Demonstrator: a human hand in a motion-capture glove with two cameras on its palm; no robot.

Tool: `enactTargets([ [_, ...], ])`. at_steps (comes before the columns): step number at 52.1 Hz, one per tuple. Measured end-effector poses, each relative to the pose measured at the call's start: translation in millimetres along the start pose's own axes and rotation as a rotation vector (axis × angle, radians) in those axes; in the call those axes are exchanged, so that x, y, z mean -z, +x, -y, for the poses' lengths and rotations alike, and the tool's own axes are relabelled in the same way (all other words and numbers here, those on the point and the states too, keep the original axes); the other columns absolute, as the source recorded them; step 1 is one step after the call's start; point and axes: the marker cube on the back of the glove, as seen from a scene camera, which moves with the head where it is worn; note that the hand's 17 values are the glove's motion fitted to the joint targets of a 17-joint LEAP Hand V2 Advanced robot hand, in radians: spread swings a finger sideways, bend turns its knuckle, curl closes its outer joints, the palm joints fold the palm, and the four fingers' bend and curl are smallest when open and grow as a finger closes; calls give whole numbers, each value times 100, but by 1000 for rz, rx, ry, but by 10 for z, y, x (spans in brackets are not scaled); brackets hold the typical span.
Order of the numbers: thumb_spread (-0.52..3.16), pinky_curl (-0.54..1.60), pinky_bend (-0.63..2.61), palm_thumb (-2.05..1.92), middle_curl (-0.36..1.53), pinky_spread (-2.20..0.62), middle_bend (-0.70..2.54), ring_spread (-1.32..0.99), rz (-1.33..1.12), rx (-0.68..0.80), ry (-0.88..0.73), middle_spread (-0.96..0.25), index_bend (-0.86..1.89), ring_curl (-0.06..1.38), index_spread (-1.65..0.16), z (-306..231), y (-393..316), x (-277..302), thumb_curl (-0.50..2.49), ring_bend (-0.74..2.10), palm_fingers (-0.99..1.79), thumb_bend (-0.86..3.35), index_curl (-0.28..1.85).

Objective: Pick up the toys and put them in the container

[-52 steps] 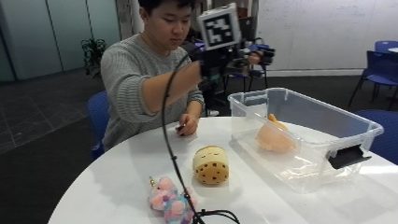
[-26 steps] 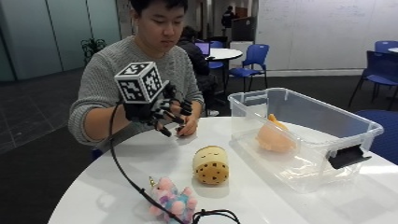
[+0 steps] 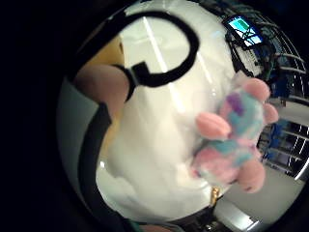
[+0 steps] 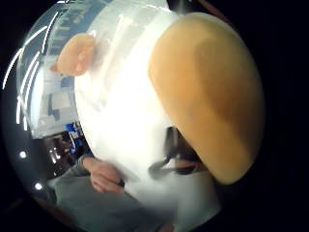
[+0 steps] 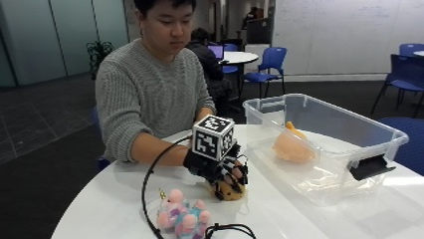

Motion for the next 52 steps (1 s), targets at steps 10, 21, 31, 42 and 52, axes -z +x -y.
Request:
enactTargets([
  [10, 139, 31, 106, 41, 35, -15, 46, -27, -12, 17, 52, -23, 14, 38, -38, 39, 4, 32, 43, 50, 49, 13, 37],
  [21, 132, 34, 112, 56, 41, -27, 47, -38, 107, 78, 118, -27, 13, 48, -38, 26, -110, 500, 54, 74, 56, 17, 37],
  [31, 126, 36, 116, 59, 45, -31, 47, -42, 73, 187, 315, -28, 15, 52, -38, 185, -431, 1738, 60, 79, 53, 15, 37],
  [42, 123, 37, 120, 57, 50, -31, 49, -43, 114, 224, 312, -29, 15, 53, -38, 610, -802, 2347, 65, 79, 50, 11, 39],
  [52, 124, 36, 120, 54, 54, -30, 49, -43, 178, 158, 246, -28, 16, 53, -38, 1372, -1338, 2227, 68, 78, 45, 9, 40],
])
